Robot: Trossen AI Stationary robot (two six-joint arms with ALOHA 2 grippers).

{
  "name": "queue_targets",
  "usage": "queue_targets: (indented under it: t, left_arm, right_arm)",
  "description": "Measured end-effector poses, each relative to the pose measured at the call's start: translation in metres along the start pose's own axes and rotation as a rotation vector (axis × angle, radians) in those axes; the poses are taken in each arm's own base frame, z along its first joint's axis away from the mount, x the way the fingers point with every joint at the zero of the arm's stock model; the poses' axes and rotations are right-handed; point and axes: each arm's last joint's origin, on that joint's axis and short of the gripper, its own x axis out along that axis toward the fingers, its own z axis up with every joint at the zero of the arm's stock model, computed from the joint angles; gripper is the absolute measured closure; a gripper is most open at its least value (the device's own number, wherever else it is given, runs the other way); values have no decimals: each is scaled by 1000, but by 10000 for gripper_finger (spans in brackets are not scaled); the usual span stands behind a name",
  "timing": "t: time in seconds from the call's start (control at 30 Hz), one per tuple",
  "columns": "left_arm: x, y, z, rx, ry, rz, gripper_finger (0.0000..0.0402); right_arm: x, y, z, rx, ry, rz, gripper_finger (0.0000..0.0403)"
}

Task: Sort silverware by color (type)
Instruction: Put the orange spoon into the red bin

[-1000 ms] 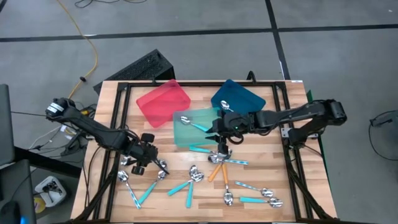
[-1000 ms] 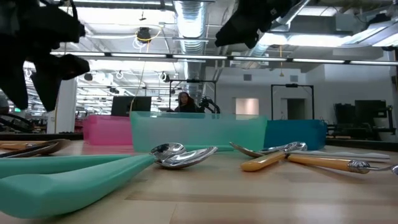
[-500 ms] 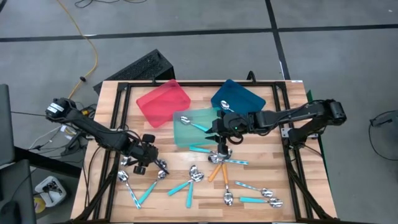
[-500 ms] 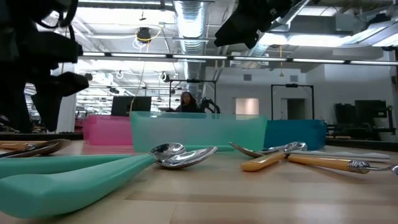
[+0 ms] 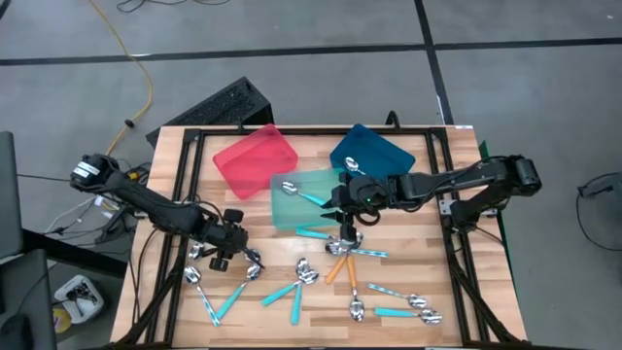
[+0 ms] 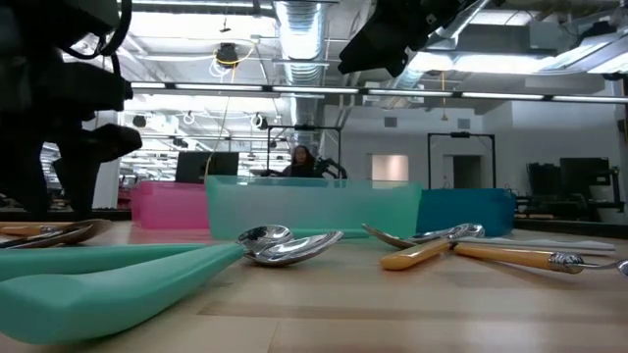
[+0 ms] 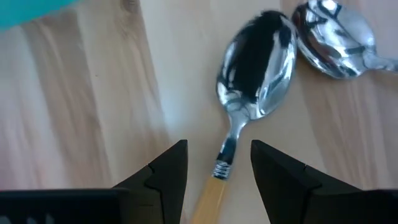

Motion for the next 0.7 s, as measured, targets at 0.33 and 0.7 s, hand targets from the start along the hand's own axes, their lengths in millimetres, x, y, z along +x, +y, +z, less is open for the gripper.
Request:
queue_targets:
  t: [0.33, 0.7]
  left_arm:
    - [27, -4, 0, 23, 160, 5, 242]
    - [21, -2, -2, -18, 136, 8, 380]
  right_arm:
    - [0, 0, 0, 1, 0, 2, 269]
    - [0, 1, 1, 1, -10, 2, 269]
